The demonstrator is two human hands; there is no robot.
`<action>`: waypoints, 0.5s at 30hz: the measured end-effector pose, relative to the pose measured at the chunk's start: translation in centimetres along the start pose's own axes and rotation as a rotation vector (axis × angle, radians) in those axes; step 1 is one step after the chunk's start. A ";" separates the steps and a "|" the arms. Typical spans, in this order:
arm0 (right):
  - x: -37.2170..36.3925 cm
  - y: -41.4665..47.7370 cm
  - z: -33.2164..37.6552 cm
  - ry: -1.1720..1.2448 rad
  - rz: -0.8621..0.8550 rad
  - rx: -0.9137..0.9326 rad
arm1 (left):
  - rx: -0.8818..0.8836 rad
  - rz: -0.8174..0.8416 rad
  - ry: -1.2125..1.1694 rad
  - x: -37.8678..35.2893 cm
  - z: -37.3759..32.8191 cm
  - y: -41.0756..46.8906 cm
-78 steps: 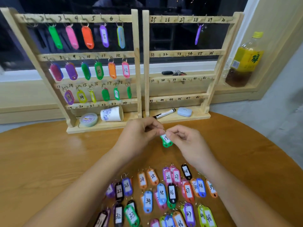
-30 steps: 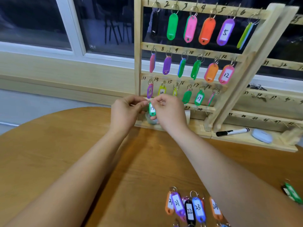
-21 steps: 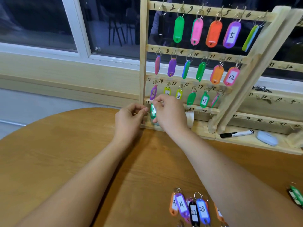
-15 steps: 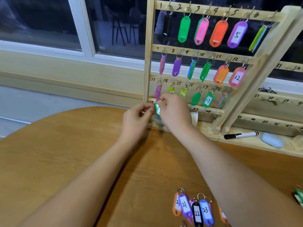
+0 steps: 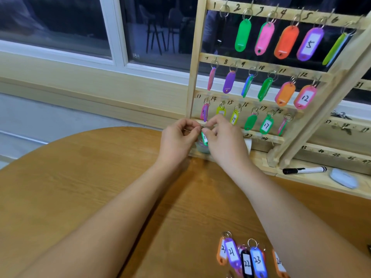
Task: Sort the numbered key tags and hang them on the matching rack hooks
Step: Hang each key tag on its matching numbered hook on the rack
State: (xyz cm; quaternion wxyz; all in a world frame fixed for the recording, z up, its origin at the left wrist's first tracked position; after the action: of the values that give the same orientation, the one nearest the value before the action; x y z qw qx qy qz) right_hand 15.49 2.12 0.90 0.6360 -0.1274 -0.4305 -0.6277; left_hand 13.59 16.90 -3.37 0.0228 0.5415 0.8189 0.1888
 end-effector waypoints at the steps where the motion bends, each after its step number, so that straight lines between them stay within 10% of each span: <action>1: 0.0 -0.1 0.0 -0.008 -0.004 0.013 | 0.001 0.005 0.000 -0.1 0.0 0.1; 15: 0.4 -0.7 1.7 -0.333 -0.038 0.157 | 0.138 0.048 -0.137 0.2 0.0 0.5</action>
State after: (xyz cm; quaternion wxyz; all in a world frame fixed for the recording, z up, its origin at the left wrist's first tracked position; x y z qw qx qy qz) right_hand 14.10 2.94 1.94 0.5518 -0.1716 -0.5798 -0.5743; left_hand 13.95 17.31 -3.20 0.0370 0.5729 0.8133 0.0949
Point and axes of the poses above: each hand's wrist, its own y-axis towards the middle knuckle, its own x-axis out of the back of the hand, z = x × y, the point moved 3 cm from there along y, towards the middle knuckle, and after that the axes turned 1 degree about y, right-handed, at the moved point
